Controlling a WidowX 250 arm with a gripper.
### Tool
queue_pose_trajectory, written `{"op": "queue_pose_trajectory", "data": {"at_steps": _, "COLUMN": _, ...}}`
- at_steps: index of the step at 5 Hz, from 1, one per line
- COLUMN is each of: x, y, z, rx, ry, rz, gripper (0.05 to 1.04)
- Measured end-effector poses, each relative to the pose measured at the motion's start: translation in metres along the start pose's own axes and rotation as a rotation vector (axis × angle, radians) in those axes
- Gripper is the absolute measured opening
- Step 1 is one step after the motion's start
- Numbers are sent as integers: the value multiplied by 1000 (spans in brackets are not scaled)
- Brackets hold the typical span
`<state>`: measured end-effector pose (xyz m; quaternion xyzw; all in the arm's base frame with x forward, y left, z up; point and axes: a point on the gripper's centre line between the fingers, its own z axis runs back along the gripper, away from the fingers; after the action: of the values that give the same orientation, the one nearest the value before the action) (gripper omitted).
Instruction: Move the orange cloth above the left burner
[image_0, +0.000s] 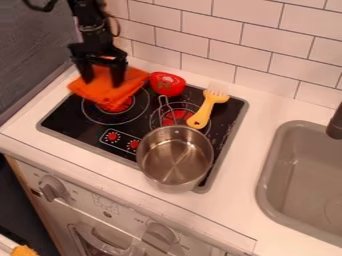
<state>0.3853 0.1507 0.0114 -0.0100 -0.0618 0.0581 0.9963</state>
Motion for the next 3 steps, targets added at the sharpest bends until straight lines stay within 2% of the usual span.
{"op": "queue_pose_trajectory", "data": {"at_steps": 1, "x": 14, "y": -19, "z": 1, "rx": -27, "ry": -13, "rz": -30, "gripper": 1001}}
{"op": "queue_pose_trajectory", "data": {"at_steps": 2, "x": 12, "y": -22, "z": 5, "rx": -9, "ry": 20, "rz": -44, "gripper": 998}}
{"op": "queue_pose_trajectory", "data": {"at_steps": 3, "x": 16, "y": -20, "z": 26, "rx": 44, "ry": 49, "rz": -54, "gripper": 999}}
